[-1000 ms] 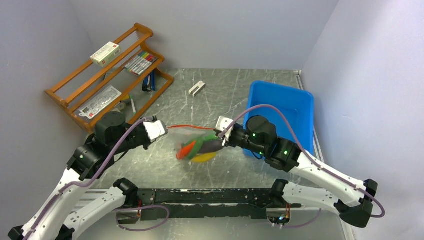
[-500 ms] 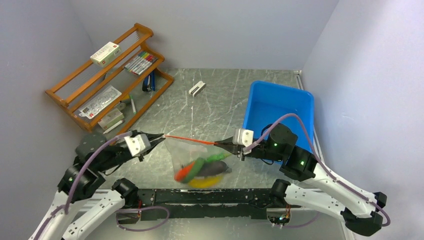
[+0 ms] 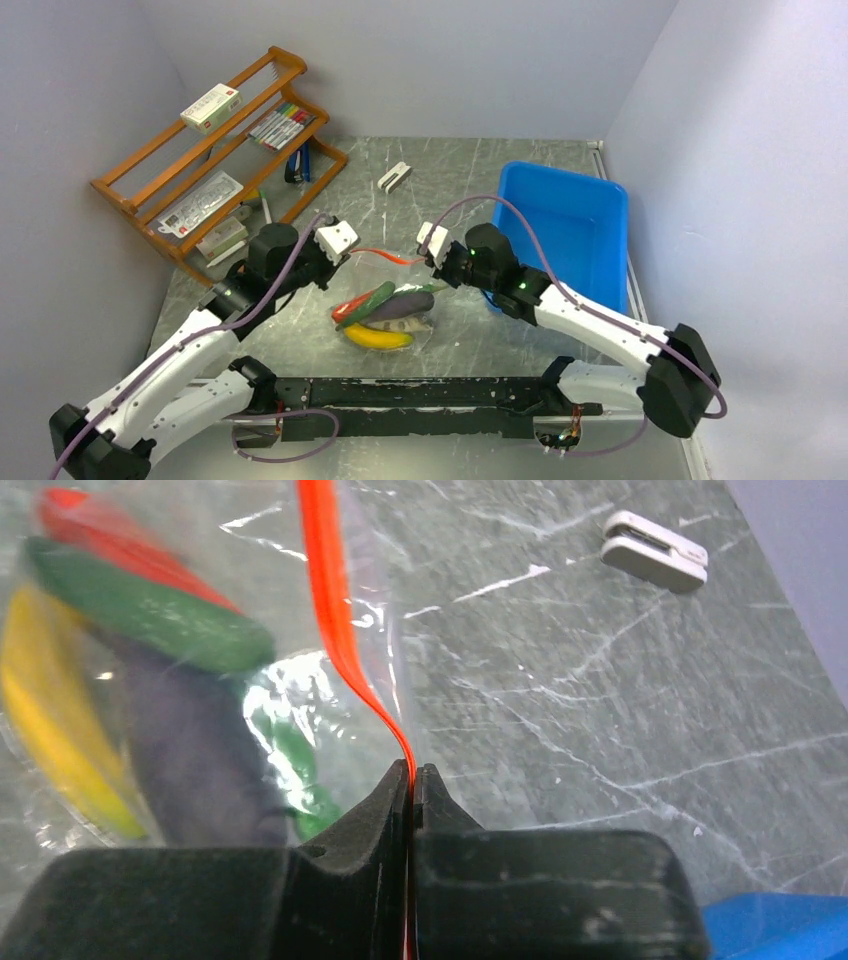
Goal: Place the food in the zip-top bag and seal the zipper
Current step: Place the zipper food storage bag at the center of the board.
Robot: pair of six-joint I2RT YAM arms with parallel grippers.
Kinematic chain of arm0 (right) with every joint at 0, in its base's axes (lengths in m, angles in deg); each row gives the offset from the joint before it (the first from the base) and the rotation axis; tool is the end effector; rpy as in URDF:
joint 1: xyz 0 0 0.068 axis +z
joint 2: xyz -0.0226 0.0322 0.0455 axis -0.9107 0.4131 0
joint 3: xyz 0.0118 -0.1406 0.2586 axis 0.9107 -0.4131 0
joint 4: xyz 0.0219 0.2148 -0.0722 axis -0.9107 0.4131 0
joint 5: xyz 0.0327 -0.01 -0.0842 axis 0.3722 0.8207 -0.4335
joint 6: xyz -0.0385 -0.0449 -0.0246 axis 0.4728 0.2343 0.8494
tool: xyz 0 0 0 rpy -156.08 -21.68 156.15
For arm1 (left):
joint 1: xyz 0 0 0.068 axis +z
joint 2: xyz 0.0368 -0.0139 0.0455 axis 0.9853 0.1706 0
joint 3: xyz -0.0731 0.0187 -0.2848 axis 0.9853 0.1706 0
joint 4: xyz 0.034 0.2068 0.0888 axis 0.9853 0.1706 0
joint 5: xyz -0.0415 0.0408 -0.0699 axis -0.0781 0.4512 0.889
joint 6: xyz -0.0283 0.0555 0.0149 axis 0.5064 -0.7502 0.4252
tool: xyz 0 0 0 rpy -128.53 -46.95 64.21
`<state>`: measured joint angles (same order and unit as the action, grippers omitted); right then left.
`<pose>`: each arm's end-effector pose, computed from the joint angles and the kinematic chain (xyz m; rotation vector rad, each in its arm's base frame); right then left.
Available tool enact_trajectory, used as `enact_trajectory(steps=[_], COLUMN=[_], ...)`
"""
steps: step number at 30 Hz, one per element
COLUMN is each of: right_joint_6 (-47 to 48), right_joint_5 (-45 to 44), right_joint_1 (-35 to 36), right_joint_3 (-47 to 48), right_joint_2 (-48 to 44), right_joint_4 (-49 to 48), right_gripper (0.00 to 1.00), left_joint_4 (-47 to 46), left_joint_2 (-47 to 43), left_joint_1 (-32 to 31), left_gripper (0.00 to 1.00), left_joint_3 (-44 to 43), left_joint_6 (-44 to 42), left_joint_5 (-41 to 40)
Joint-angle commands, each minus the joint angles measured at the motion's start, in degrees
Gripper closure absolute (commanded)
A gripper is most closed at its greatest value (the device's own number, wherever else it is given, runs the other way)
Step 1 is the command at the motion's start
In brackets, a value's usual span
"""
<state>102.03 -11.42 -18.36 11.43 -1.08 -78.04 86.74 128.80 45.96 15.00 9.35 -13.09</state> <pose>0.1435 0.1653 0.2912 -1.2234 1.6208 0.4245 0.1137 -0.0865 0.3126 0.9330 1.7573 -0.3561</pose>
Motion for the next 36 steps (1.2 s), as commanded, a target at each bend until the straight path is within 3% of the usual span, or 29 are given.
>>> enact_trajectory(steps=[1,8,12,15,19,20,22,23,24,26,32,36], right_joint_6=[0.8,-0.8,-3.6,-4.7,-7.0,-8.1,-10.6,-12.3,-14.4,-19.5,-38.3,-43.8], right_joint_5=[2.7,3.2,2.0,4.5,7.3,7.8,8.1,7.6,6.6,3.4,-10.2,-15.1], right_joint_1=[-4.2,-9.7,-9.8,-9.8,-9.7,-9.8,-9.8,-9.7,-9.7,-9.7,-9.7,-9.7], right_joint_3=[1.9,6.2,8.2,8.5,8.9,9.2,9.9,10.2,10.4,10.9,16.0,19.2], right_joint_2=[4.5,10.6,10.7,8.3,3.4,2.3,0.0,-1.0,-2.1,-3.7,-7.5,-10.9], right_joint_4=[-7.0,-9.3,-6.7,-4.5,-1.6,-0.9,0.6,1.2,1.8,2.6,12.3,17.0], right_gripper=[1.00,1.00,0.85,0.70,0.50,0.44,0.23,0.04,0.01,0.00,0.00,0.00], left_joint_4=[-8.7,-13.5,-13.5,-13.0,-10.1,-8.6,-7.4,-7.1,-6.8,-6.2,-3.7,-0.7], left_joint_2=[3.9,11.9,13.2,12.1,10.3,9.7,7.8,6.7,5.5,2.8,-5.7,-10.8], left_joint_1=[0.4,3.1,3.5,3.5,3.5,3.5,3.5,3.5,3.5,3.5,3.5,3.5], left_gripper=[0.93,0.88,0.65,0.51,0.49,0.43,0.35,0.32,0.28,0.00,0.01,0.01], left_joint_3=[0.7,-1.2,-3.1,-3.8,-5.2,-5.9,-6.9,-7.3,-7.6,-8.1,-9.5,-10.9], left_joint_6=[1.1,0.8,2.2,2.8,2.6,3.1,4.7,5.6,6.5,7.9,13.0,20.5], left_joint_5=[-8.2,-13.9,-11.8,-10.3,-9.0,-8.6,-7.1,-6.2,-5.5,-4.2,-5.8,-12.0])
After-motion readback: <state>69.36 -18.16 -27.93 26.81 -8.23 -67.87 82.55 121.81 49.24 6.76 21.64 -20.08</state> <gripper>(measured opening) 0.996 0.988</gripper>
